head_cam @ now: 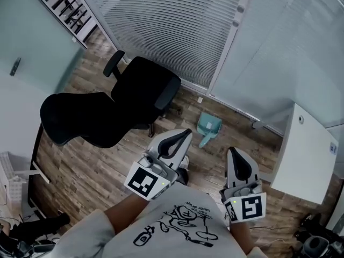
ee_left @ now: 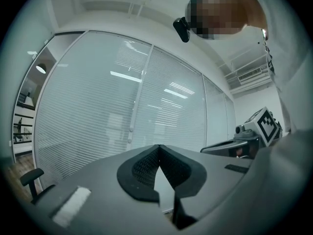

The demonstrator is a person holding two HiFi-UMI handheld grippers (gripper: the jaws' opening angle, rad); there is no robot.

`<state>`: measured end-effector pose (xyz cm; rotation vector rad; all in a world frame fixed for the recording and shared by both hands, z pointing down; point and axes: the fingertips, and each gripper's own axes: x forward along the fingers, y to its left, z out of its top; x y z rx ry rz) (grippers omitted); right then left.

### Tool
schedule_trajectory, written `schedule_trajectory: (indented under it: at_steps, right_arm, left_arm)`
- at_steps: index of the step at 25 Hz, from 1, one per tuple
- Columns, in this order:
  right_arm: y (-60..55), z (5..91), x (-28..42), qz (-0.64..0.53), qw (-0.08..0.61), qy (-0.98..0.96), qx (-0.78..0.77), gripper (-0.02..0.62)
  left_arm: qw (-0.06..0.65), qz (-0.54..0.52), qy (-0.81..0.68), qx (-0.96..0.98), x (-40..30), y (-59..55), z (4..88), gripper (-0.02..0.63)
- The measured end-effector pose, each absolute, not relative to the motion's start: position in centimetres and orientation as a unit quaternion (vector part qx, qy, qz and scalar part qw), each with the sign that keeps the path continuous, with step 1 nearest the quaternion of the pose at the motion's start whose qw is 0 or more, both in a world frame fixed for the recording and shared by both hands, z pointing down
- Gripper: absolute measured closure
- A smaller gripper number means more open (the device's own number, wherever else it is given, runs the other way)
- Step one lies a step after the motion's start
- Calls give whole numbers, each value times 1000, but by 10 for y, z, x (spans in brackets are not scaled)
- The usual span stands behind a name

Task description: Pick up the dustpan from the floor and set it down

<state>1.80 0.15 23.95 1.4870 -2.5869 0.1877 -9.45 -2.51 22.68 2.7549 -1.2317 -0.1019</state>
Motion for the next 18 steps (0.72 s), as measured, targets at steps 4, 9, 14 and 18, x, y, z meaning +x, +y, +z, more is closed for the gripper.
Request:
schedule_trajectory:
  at_steps: [4,9,14,18]
  right_arm:
    - [-17,239,7,59,78,-864,495,592]
    - [-31,243,6,61,80,-863,495,592]
    - [-39,243,22,62,80,-862,497,592]
    - [-46,242,40,60,81,-865,492,592]
  left_arm:
    - [67,-36,-405,911,-102,-43,229,609]
    - [67,-31,-396,915,-100,-57,233,609]
    - [61,-25,-390,918,-83,-64,233,608]
    - [64,-31,-391,918,-61,-70,227,608]
